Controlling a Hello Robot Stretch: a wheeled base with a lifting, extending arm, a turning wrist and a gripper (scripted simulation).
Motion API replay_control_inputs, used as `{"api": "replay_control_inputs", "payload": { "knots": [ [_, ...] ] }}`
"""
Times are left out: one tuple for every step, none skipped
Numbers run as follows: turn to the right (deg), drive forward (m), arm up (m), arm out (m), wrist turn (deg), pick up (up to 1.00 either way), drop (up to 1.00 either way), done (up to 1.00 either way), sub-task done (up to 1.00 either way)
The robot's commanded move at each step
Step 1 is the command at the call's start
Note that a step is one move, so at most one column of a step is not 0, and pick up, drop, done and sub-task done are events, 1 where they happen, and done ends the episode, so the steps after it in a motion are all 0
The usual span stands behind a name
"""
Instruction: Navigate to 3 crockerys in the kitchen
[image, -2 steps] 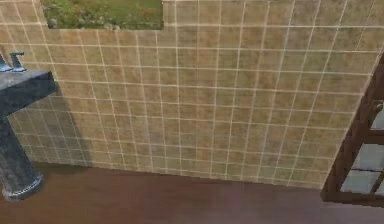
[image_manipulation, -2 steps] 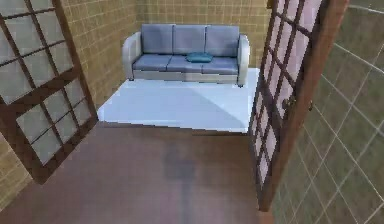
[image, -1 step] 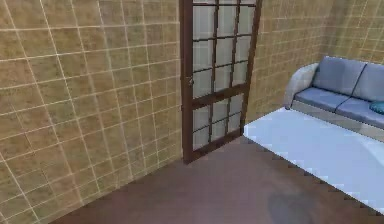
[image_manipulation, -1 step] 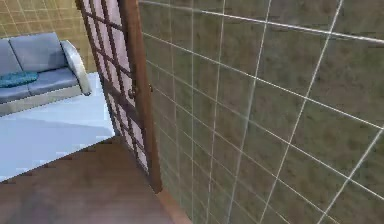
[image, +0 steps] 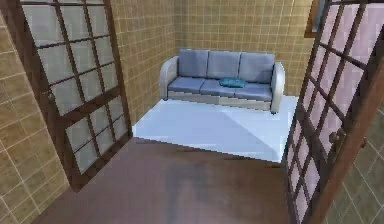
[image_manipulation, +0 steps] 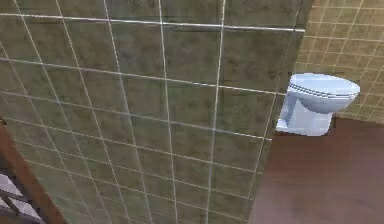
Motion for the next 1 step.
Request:
{"api": "replay_control_inputs", "payload": {
  "knots": [
    [0.0, 0.90, 0.00, 0.00, 0.0, 0.00, 0.00, 0.00, 0.00]
  ]
}}
